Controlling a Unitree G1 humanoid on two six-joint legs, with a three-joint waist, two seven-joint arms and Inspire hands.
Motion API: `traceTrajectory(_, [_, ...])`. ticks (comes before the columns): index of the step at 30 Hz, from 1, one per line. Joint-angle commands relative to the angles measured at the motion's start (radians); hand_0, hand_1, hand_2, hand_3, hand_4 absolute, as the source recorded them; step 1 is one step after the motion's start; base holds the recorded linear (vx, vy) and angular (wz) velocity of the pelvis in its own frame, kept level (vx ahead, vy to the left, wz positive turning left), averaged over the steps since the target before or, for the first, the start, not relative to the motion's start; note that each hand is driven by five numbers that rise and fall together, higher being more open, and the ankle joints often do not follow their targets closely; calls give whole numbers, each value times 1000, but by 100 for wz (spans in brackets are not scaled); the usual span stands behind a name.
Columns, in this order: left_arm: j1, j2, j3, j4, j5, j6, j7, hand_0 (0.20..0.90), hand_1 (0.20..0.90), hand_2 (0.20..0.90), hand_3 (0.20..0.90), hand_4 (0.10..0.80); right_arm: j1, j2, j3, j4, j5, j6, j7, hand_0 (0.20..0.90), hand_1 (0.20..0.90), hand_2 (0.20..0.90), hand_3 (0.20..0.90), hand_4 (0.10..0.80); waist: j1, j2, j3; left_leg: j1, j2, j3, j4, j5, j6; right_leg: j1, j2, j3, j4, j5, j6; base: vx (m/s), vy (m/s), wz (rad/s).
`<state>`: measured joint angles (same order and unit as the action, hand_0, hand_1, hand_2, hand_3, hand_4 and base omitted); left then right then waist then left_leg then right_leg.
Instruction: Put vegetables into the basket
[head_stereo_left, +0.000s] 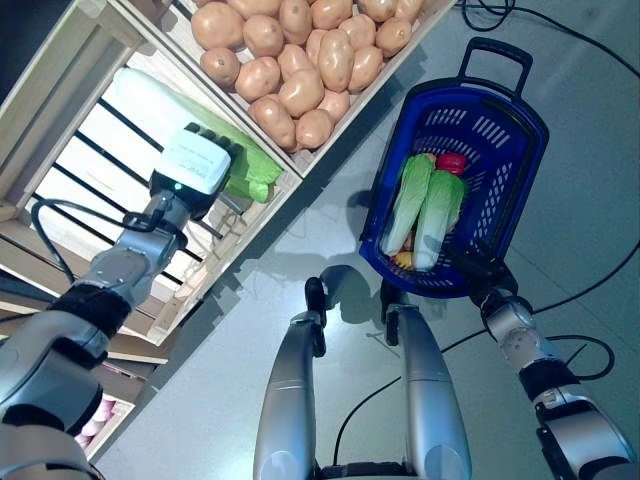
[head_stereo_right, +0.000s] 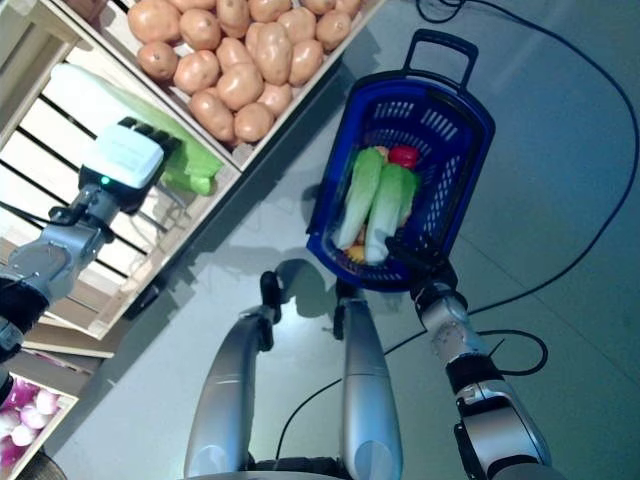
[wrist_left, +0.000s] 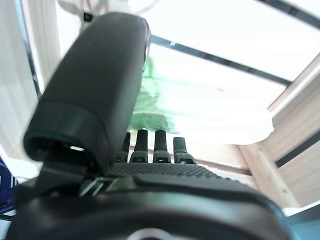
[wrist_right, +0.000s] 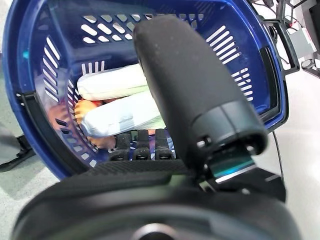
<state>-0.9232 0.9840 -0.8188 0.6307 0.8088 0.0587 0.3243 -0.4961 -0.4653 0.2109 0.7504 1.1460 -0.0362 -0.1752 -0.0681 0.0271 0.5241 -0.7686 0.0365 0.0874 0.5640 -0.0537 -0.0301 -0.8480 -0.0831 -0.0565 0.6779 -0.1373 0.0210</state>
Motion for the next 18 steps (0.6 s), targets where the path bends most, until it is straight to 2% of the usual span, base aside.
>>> traceTrajectory(1, [-104, 10, 51, 28, -7, 28, 15, 900, 900, 900, 900, 800, -8, -84, 0, -40, 8, -30, -16, 900, 900, 900, 900, 800, -20, 11, -4, 0, -32, 54, -5, -23, -2, 48, 15, -17, -85, 88, 35, 18, -8, -6])
traceTrajectory(6, [-147, -4, 19, 36, 20, 33, 39, 900, 900, 900, 900, 800, -14, -78, 8, -44, 18, -31, -24, 900, 900, 900, 900, 800, -26, 8, -4, -11, -31, 55, 4, -29, 2, 36, 18, -13, -80, 88, 35, 12, -9, -9])
traceTrajectory(9, [-162, -15, 17, 53, 8, 62, 82, 900, 900, 900, 900, 800, -16, -72, 14, -44, 20, -35, -30, 900, 900, 900, 900, 800, -30, 5, -4, -14, -29, 59, 7, -33, 4, 30, 21, -8, -74, 85, 34, 6, 7, -4])
traceTrajectory(13, [-171, -35, 21, 96, 0, 51, 131, 900, 900, 900, 900, 800, -14, -70, 12, -37, 14, -31, -27, 900, 900, 900, 900, 800, -35, 2, -4, -19, -28, 57, 12, -33, 2, 26, 25, -4, -72, 85, 32, 15, 8, -8])
traceTrajectory(18, [-191, -42, 12, 102, -11, 51, 113, 900, 900, 900, 900, 800, -14, -71, 14, -39, 17, -36, -21, 900, 900, 900, 900, 800, -38, 0, -4, -22, -27, 57, 11, -35, 3, 21, 29, -4, -71, 82, 30, 1, -2, -1])
